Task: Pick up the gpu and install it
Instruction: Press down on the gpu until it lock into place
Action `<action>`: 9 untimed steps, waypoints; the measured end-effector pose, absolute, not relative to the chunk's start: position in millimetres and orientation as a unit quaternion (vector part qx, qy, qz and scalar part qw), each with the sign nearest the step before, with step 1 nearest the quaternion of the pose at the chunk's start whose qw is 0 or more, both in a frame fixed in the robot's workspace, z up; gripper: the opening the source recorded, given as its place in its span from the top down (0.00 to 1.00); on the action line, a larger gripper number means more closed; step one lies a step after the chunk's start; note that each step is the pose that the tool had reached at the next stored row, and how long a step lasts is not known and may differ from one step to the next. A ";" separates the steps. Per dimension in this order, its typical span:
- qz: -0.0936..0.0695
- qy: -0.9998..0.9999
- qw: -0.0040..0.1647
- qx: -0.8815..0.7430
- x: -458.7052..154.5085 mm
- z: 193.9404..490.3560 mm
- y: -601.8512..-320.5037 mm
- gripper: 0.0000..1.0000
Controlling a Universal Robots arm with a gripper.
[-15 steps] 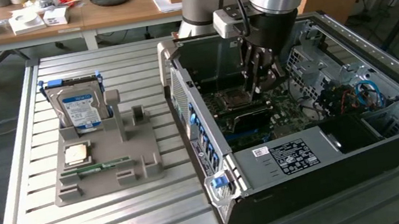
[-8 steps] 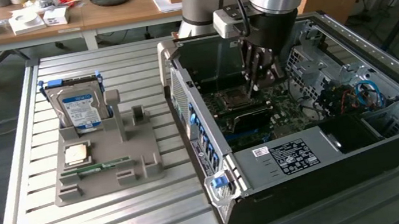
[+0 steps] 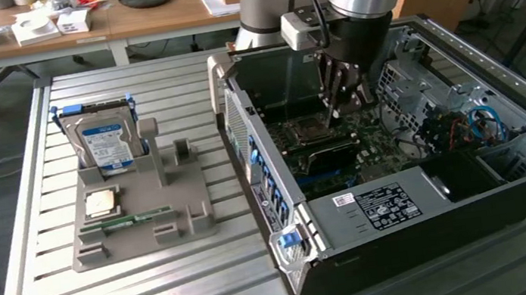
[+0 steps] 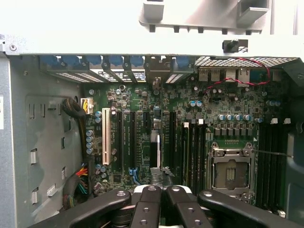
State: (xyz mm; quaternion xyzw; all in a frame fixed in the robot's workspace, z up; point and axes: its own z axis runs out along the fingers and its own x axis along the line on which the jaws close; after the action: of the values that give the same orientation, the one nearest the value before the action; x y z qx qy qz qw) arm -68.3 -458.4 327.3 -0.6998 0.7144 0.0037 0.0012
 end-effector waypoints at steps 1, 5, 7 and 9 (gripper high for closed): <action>0.004 0.714 0.001 -0.700 -68.3 327.3 -458.4 0.89; 0.004 0.714 0.001 -0.700 -68.3 327.3 -458.4 0.89; 0.004 0.714 0.001 -0.700 -68.3 327.3 -458.4 0.89; 0.004 0.714 0.001 -0.700 -68.3 327.3 -458.4 0.89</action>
State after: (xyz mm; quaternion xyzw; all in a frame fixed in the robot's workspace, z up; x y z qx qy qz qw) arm -68.3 -458.4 327.3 -0.6997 0.7144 0.0037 0.0012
